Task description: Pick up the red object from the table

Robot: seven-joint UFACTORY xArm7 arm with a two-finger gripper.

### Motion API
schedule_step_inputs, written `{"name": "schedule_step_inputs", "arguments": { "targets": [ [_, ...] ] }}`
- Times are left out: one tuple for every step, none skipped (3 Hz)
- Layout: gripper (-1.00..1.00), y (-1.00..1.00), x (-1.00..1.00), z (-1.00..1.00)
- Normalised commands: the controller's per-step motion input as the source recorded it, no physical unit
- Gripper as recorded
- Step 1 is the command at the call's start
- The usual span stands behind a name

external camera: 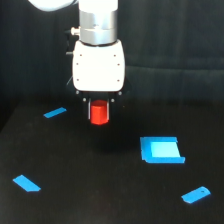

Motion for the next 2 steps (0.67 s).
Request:
{"name": "schedule_step_inputs", "arguments": {
  "targets": [
    [-1.0, 0.16, 0.05, 0.44],
    [-0.99, 0.06, 0.16, 0.49]
  ]
}}
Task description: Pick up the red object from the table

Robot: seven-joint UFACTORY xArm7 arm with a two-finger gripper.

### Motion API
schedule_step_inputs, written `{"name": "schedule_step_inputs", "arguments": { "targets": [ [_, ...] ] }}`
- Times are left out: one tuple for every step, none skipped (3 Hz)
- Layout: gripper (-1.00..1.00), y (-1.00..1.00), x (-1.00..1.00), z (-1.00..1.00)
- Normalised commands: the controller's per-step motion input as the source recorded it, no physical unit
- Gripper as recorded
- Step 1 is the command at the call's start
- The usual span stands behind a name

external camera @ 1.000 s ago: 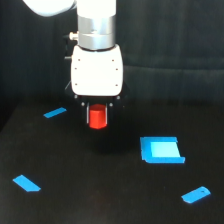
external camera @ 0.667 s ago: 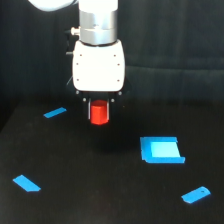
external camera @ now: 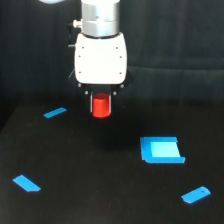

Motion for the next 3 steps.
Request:
{"name": "schedule_step_inputs", "arguments": {
  "targets": [
    [-1.0, 0.06, 0.08, 0.12],
    [-0.89, -0.02, 0.0, 0.14],
    [-1.0, 0.02, -0.01, 0.07]
  ]
}}
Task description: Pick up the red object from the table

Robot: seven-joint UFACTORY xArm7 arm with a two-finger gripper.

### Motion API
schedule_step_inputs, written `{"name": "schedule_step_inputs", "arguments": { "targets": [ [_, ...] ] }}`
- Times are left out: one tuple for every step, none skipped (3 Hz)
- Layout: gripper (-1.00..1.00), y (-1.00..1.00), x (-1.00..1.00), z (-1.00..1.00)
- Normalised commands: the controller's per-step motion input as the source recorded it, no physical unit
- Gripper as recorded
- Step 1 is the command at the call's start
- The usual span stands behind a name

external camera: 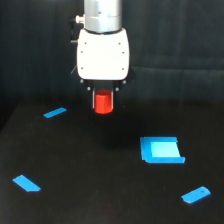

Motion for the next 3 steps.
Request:
{"name": "schedule_step_inputs", "arguments": {
  "targets": [
    [-0.92, -0.05, 0.01, 0.08],
    [-1.0, -0.03, 0.04, 0.04],
    [-1.0, -0.04, 0.0, 0.14]
  ]
}}
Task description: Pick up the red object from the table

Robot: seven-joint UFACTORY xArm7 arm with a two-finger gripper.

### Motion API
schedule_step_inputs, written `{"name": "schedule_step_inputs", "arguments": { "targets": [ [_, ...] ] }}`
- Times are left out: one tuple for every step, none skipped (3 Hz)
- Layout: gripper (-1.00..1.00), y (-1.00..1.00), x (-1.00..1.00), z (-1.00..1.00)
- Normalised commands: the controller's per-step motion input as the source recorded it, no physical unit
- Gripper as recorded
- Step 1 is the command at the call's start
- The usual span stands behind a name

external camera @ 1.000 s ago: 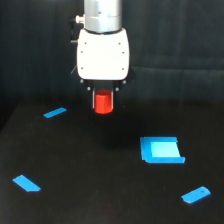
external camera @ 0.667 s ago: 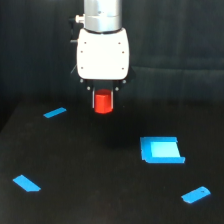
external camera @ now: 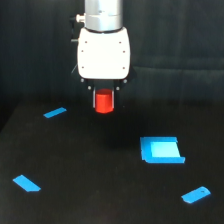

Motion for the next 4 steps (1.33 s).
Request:
{"name": "schedule_step_inputs", "arguments": {
  "targets": [
    [-1.0, -0.1, -0.02, 0.0],
    [-1.0, 0.03, 0.04, 0.1],
    [-1.0, 0.04, 0.04, 0.04],
    [-0.93, -0.05, -0.05, 0.13]
  ]
}}
